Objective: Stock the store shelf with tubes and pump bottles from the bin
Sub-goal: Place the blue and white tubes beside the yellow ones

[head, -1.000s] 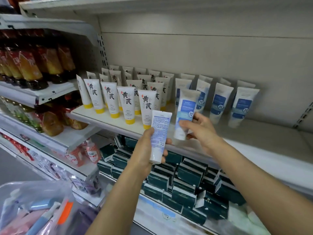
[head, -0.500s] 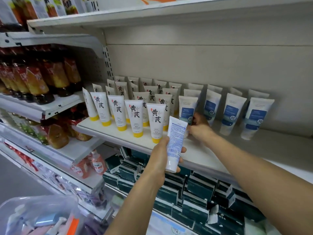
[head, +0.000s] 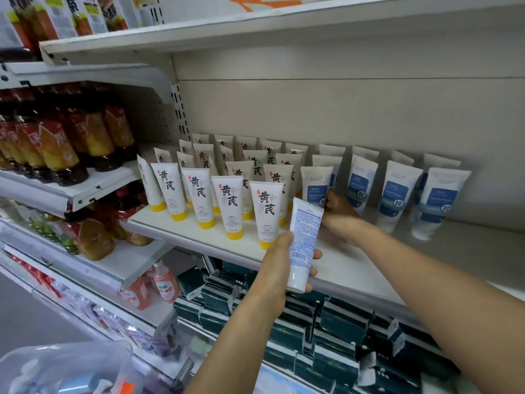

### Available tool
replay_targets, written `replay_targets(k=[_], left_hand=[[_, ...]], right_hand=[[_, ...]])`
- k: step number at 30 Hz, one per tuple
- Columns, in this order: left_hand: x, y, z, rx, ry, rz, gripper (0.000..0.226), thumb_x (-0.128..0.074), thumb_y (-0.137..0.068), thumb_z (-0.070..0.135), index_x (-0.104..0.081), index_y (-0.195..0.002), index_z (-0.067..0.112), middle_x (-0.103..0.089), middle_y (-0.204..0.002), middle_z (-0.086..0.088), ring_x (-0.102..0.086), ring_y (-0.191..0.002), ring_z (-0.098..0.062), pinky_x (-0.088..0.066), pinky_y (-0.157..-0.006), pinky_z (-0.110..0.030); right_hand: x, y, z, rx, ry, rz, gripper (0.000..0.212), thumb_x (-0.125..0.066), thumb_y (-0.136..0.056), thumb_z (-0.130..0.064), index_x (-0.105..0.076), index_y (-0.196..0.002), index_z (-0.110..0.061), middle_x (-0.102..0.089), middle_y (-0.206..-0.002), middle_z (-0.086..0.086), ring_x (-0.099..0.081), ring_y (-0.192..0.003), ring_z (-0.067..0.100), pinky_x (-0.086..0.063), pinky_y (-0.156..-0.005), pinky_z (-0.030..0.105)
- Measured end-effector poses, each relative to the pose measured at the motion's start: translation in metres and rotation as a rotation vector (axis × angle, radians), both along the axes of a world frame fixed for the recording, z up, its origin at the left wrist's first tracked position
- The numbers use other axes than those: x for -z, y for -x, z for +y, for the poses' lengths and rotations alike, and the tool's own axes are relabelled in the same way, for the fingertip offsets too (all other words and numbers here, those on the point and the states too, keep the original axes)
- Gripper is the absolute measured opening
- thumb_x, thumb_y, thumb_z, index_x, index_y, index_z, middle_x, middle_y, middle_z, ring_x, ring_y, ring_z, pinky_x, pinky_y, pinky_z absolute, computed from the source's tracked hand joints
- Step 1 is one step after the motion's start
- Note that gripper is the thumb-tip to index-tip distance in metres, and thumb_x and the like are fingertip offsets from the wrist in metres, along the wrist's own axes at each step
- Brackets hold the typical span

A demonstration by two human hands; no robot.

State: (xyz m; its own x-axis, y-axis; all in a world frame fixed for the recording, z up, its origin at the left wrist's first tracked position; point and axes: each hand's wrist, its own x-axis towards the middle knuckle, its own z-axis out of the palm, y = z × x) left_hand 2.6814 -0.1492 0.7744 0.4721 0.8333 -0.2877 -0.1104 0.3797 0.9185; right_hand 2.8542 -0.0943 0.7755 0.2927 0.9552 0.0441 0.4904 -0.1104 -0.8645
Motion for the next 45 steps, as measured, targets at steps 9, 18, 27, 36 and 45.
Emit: replay_targets(k=[9, 18, 27, 36, 45], left_hand=[[0.001, -0.004, 0.004, 0.004, 0.026, -0.047, 0.039, -0.031, -0.103, 0.034, -0.064, -0.108, 0.015, -0.073, -0.086, -0.009, -0.055, -0.058, -0.017, -0.044, -0.046, -0.026], [0.010, -0.015, -0.001, 0.069, -0.123, -0.085, 0.033, -0.036, -0.104, 0.037, -0.056, -0.126, 0.022, -0.070, -0.100, -0.012, -0.062, -0.069, -0.017, -0.049, -0.054, -0.030], [0.014, -0.049, -0.007, 0.076, -0.264, -0.057, 0.051, -0.065, -0.090, 0.035, -0.047, -0.138, 0.028, -0.065, -0.120, -0.002, -0.064, -0.108, -0.023, -0.052, -0.094, -0.039], [0.008, -0.082, -0.015, -0.085, -0.374, -0.065, 0.048, -0.076, -0.081, 0.010, -0.049, -0.120, 0.019, -0.060, -0.103, 0.007, -0.061, -0.087, 0.002, -0.054, -0.079, -0.020], [0.010, -0.093, -0.014, -0.053, -0.414, -0.003, 0.061, -0.068, -0.079, -0.010, -0.047, -0.129, 0.019, -0.058, -0.116, -0.007, -0.062, -0.100, -0.015, -0.056, -0.082, -0.024]], right_hand=[[-0.005, 0.002, -0.006, -0.024, 0.008, -0.023, 0.054, -0.068, -0.089, -0.024, -0.041, -0.135, -0.020, -0.055, -0.137, 0.004, -0.056, -0.118, 0.021, -0.044, -0.089, 0.028], [-0.005, -0.007, -0.017, 0.013, 0.035, -0.189, 0.020, -0.062, -0.093, -0.031, -0.047, -0.098, -0.019, -0.058, -0.090, -0.009, -0.057, -0.080, 0.008, -0.038, -0.063, 0.019], [-0.005, -0.029, -0.054, 0.051, 0.041, 0.221, 0.016, -0.052, -0.086, 0.004, -0.066, -0.087, -0.004, -0.069, -0.084, 0.019, -0.063, -0.075, 0.031, -0.053, -0.072, 0.041], [-0.013, -0.043, -0.095, -0.022, -0.034, 0.554, 0.061, -0.047, -0.083, -0.064, -0.066, -0.113, -0.015, -0.072, -0.109, 0.012, -0.067, -0.101, 0.031, -0.051, -0.090, 0.048], [-0.017, -0.041, -0.098, 0.023, -0.044, 0.269, 0.024, -0.071, -0.085, -0.015, -0.063, -0.108, -0.018, -0.073, -0.094, 0.003, -0.071, -0.083, 0.019, -0.058, -0.071, 0.035]])
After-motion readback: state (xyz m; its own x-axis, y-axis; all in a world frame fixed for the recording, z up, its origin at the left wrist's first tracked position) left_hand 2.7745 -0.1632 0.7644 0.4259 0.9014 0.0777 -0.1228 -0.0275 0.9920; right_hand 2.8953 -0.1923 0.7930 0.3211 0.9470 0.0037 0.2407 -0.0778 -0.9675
